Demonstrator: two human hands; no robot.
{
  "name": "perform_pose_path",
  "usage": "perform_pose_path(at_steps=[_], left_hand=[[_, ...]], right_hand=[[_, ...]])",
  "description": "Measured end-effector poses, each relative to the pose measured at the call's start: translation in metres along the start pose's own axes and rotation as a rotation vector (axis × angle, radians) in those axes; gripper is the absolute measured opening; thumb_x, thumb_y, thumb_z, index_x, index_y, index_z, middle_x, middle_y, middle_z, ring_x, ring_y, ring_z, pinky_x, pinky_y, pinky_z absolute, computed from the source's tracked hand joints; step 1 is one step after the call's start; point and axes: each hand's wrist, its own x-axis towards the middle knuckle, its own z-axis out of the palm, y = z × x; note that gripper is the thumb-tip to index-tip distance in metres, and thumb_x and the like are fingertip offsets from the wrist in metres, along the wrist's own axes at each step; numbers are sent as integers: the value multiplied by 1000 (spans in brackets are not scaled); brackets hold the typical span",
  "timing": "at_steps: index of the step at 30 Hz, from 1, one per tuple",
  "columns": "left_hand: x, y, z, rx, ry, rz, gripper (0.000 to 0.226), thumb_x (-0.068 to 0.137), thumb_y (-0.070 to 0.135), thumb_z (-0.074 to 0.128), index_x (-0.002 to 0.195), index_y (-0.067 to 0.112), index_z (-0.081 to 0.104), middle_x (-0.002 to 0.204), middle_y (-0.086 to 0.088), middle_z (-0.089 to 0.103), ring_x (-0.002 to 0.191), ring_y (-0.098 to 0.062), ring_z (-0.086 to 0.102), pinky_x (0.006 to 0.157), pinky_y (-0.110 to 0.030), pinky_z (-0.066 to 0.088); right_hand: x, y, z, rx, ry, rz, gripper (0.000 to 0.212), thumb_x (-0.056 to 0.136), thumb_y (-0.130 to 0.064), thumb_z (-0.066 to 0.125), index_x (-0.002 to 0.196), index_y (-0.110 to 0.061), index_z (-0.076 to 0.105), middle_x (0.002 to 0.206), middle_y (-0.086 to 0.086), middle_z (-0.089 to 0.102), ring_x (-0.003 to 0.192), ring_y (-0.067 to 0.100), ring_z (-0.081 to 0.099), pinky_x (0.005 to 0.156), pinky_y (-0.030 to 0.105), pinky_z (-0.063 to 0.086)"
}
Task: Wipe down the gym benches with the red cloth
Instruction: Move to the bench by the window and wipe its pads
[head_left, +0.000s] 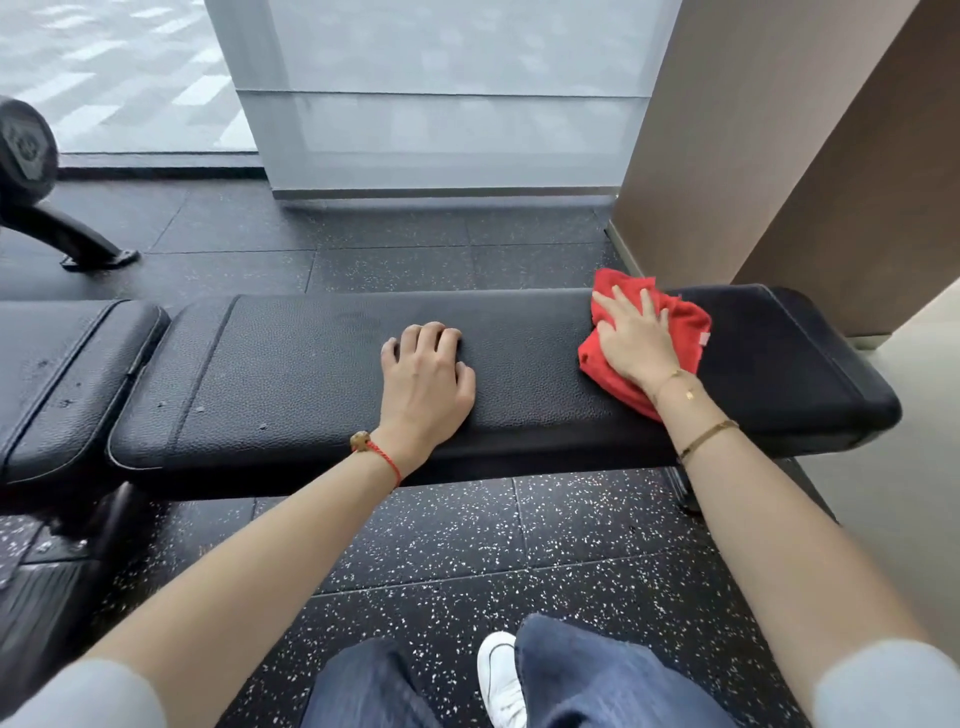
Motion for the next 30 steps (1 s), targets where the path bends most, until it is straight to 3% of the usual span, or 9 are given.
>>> perform_pose_path(at_steps=[5, 9, 24, 30], left_hand=[[0, 2, -1, -15, 26, -15, 33, 85, 29, 47, 114, 18, 58, 125, -2, 57, 119, -26, 48, 104, -47, 35], [-1, 3, -2, -12, 18, -18, 33, 86, 28, 48, 115, 18, 58, 125, -1, 58, 120, -26, 48, 104, -47, 34], [-9, 7, -9, -6, -79, 3, 46, 94, 28, 41, 138, 15, 49, 147, -4, 46, 138, -24, 35, 116, -51, 23], [-8, 9, -8, 1, -74, -11, 44, 92, 27, 42, 133, 14, 51, 144, -5, 49, 136, -25, 37, 115, -52, 24]], right_hand=[[-21, -55, 19, 37, -54, -254, 51, 97, -23, 38, 147, -32, 35, 161, -5, 21, 150, 26, 5, 121, 49, -1], [-62, -47, 23, 81, -50, -364, 52, 97, -22, 42, 147, -35, 36, 160, -8, 23, 150, 23, 5, 121, 46, -1], [-80, -37, 20, 115, -13, -273, 48, 98, -22, 38, 144, -36, 39, 159, -8, 24, 150, 24, 6, 120, 46, -2], [-65, -41, 18, 124, -31, -239, 48, 99, -23, 36, 146, -33, 37, 160, -7, 22, 151, 25, 2, 121, 46, -4]])
